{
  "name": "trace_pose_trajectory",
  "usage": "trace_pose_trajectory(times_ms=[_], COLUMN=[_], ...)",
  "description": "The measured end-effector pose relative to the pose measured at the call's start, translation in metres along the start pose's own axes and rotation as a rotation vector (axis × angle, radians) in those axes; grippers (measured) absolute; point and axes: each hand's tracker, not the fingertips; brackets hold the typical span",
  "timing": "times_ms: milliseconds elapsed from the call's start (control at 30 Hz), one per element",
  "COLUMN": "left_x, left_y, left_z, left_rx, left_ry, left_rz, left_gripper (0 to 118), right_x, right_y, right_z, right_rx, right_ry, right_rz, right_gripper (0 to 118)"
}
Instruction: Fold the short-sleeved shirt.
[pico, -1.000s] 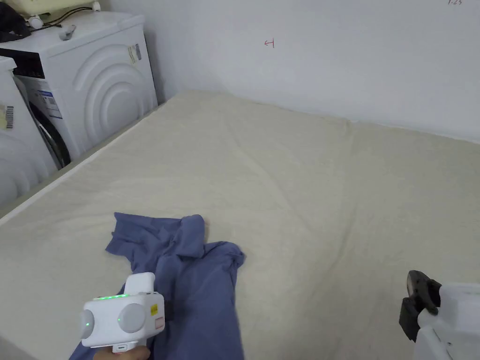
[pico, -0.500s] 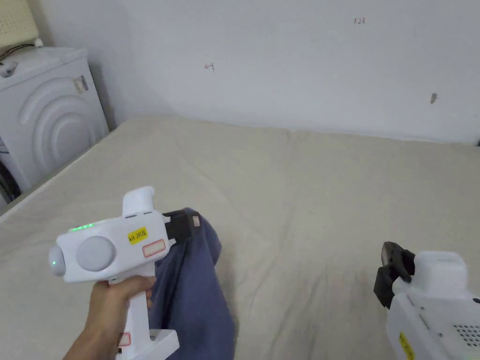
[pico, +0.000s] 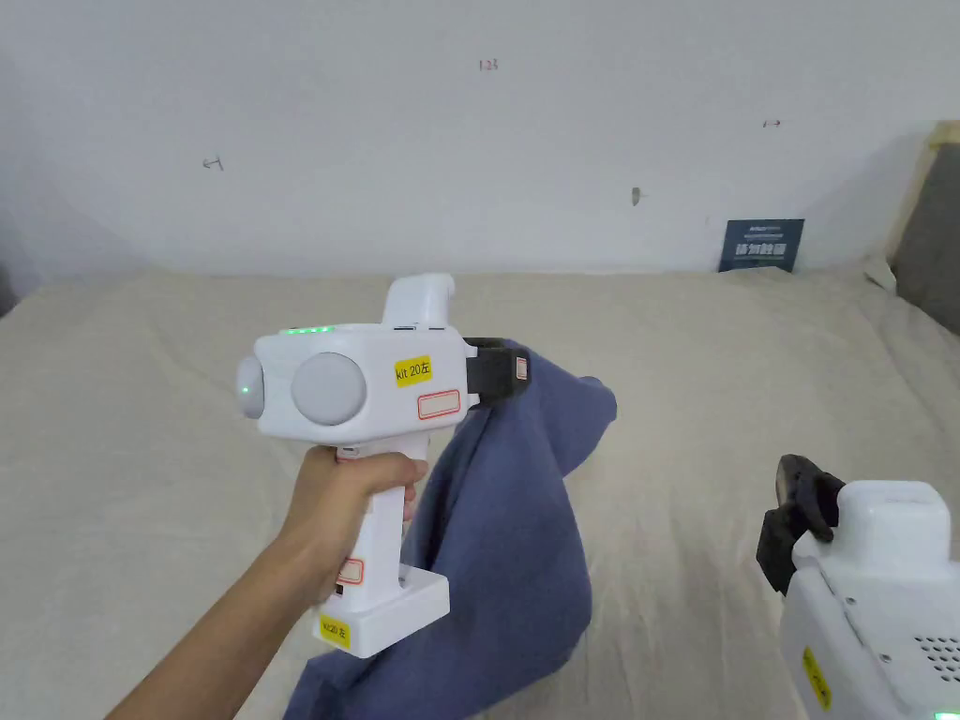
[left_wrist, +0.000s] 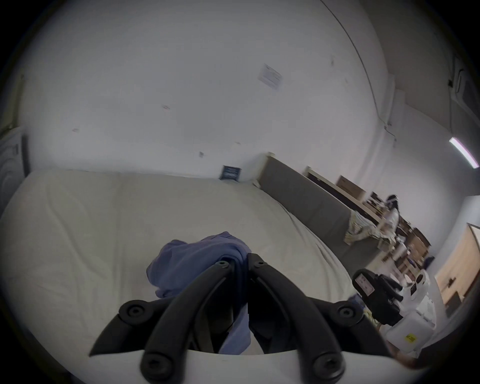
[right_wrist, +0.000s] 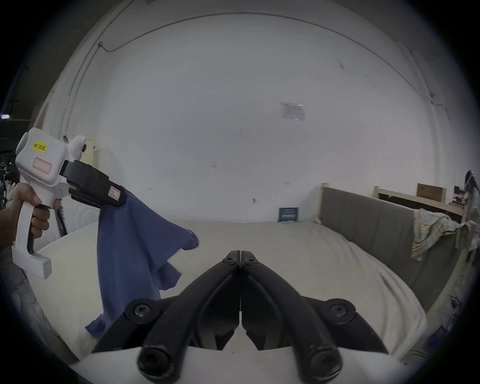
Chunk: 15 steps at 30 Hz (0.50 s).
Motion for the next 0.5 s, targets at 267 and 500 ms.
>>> trace_pose_trajectory(times_ms=[267,500], left_x=[0.018,-0.001], left_y=[-0.076,-0.187], left_z=[-0.089,-0.159], left_rx=[-0.271,-0.552], left_ry=[-0.031,0.109], left_rz=[-0.038,-0.090], left_gripper=[8,8], right_x=[0.033,0.034], right_y=[-0.016,-0.035], right_z=[0.000,-0.010], right_rx=[-0.036,-0.087], right_ry=[-0.075,-0.071], right_rz=[-0.019,-0.039], right_gripper=[0,0])
